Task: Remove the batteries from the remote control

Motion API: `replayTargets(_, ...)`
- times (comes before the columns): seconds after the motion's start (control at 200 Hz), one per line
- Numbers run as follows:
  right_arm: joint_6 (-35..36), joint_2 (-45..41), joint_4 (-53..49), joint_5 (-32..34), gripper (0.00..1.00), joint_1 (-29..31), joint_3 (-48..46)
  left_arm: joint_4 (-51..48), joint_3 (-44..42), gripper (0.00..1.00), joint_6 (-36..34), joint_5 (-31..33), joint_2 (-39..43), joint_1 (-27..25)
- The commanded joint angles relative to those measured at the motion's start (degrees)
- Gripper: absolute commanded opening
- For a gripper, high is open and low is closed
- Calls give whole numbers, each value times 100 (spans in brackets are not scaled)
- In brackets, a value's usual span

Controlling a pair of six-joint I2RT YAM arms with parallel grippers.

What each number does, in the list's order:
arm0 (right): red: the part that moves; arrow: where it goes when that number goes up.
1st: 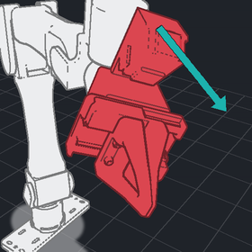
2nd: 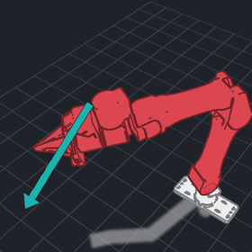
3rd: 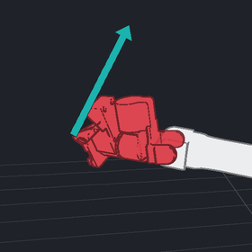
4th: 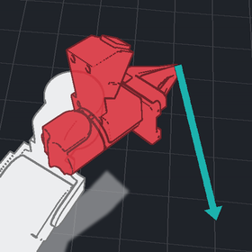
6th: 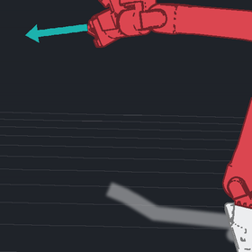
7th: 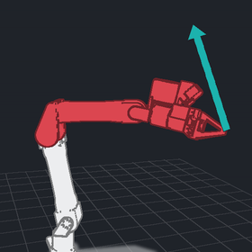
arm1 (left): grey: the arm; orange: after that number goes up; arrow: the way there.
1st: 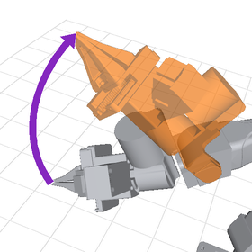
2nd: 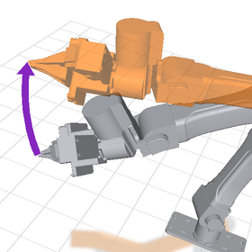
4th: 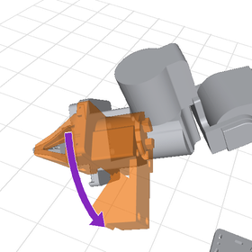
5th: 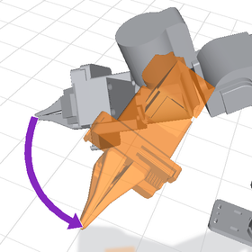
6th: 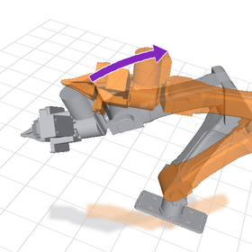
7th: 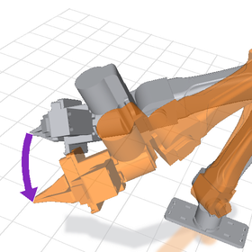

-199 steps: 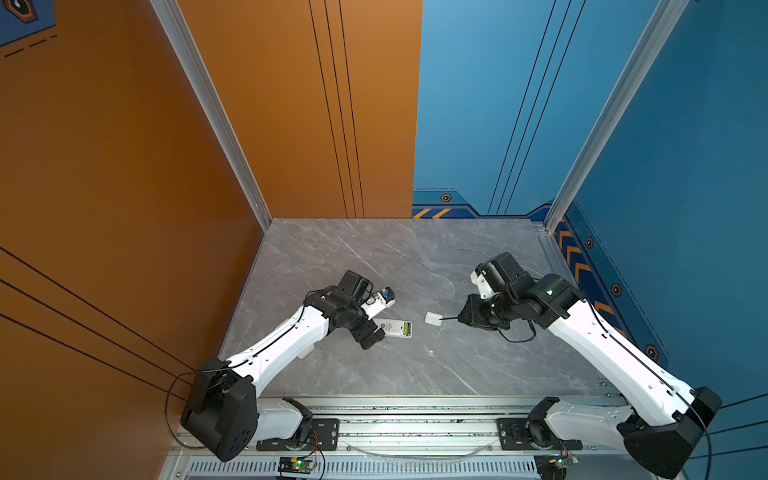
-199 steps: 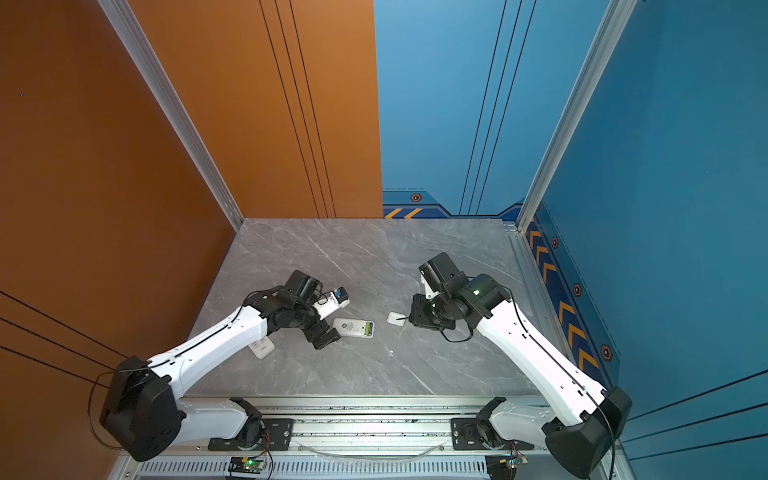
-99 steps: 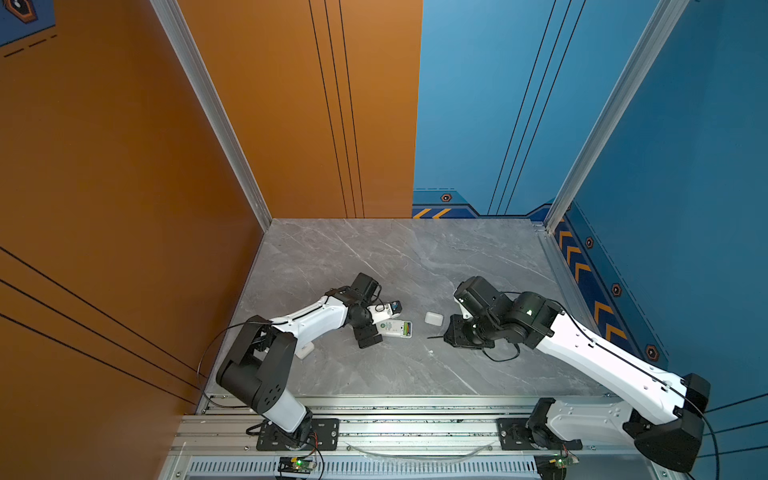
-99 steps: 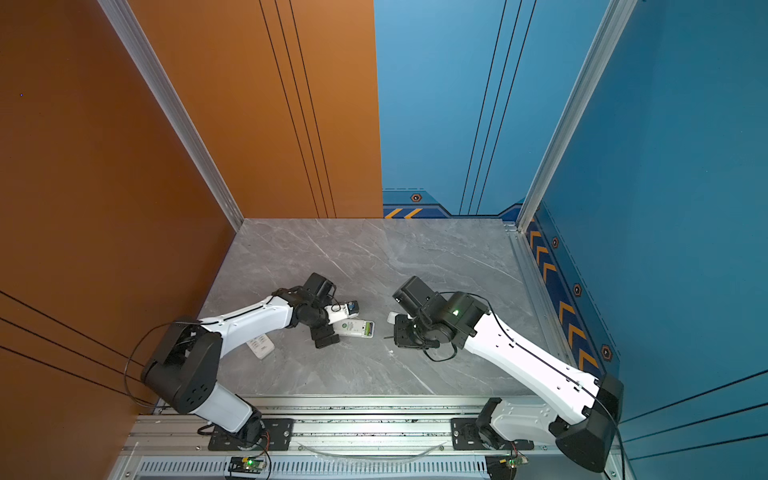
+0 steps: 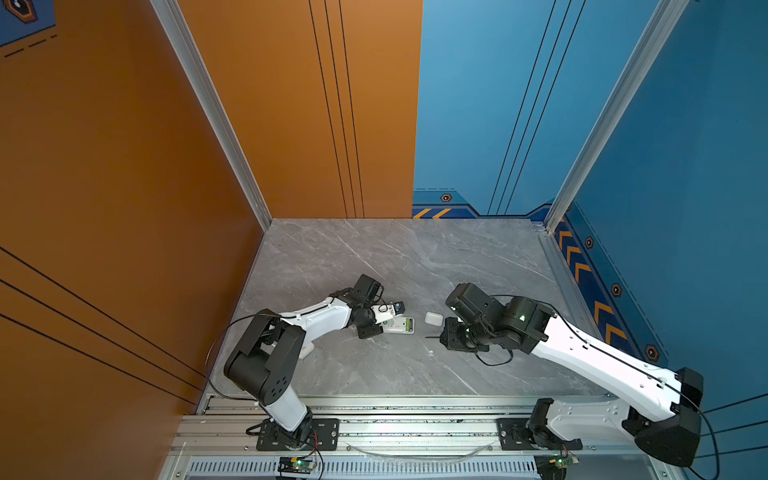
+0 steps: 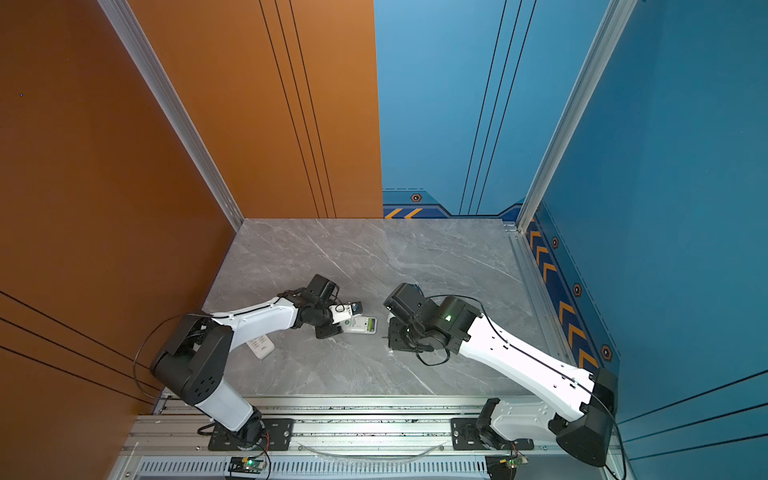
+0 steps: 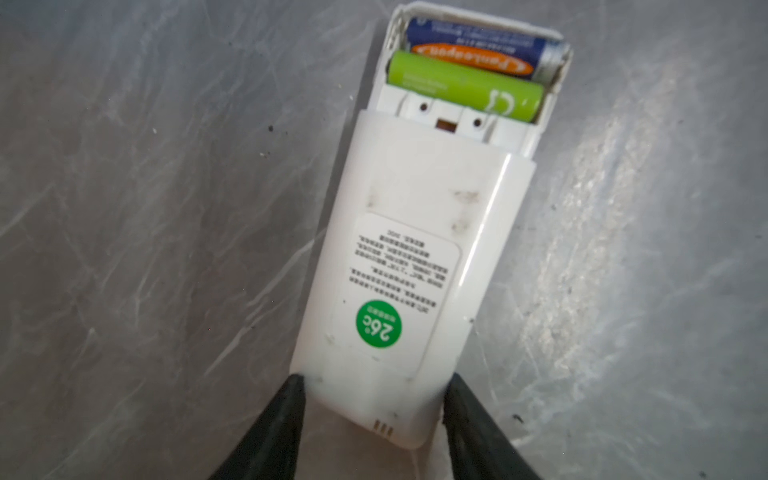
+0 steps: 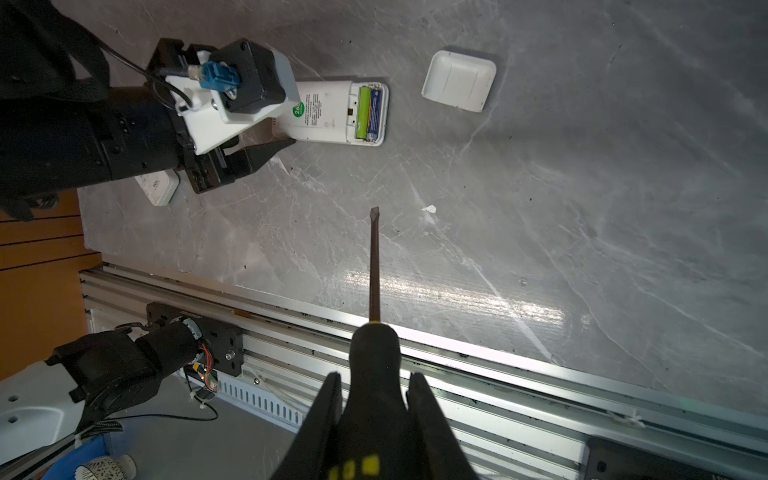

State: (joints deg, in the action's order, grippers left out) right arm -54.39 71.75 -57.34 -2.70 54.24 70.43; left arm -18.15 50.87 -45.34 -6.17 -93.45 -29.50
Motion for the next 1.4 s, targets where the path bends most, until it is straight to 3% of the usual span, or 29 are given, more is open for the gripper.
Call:
replayTargets(0.0, -116, 226, 142, 140, 0, 60, 37, 13, -226, 45, 89, -43, 70, -221)
replayTargets(0.085, -105, 446, 143, 109, 0, 69, 139, -19, -263, 39, 247, 76, 146, -342)
replayTargets(0.33, -23, 957, 232, 243, 0, 30, 421, 77, -503, 33, 776, 618, 186, -829)
replayTargets(0.505, 146, 1090, 213, 217, 0, -127, 603, 512, -764, 77, 983, 675, 372, -705)
replayTargets(0.56, 178, 1064, 181, 192, 0, -172, 620, 392, -675, 85, 983, 605, 406, -559)
replayTargets(0.611, 206, 1045, 167, 182, 0, -187, 635, 182, -530, 99, 990, 413, 409, -407)
replayTargets(0.826, 297, 1066, 177, 139, 0, -168, 699, -645, 145, 98, 878, -620, 139, 269)
replayTargets(1.081, 368, 1088, 179, 87, 0, -185, 683, -799, 661, 98, 582, -1176, -351, 271)
replayTargets(1.261, 337, 967, 178, 81, 0, -226, 603, -918, 775, 99, 450, -1018, -751, 190)
replayTargets(1.396, 359, 916, 178, 115, 0, -230, 598, -918, 775, 89, 364, -916, -966, 69)
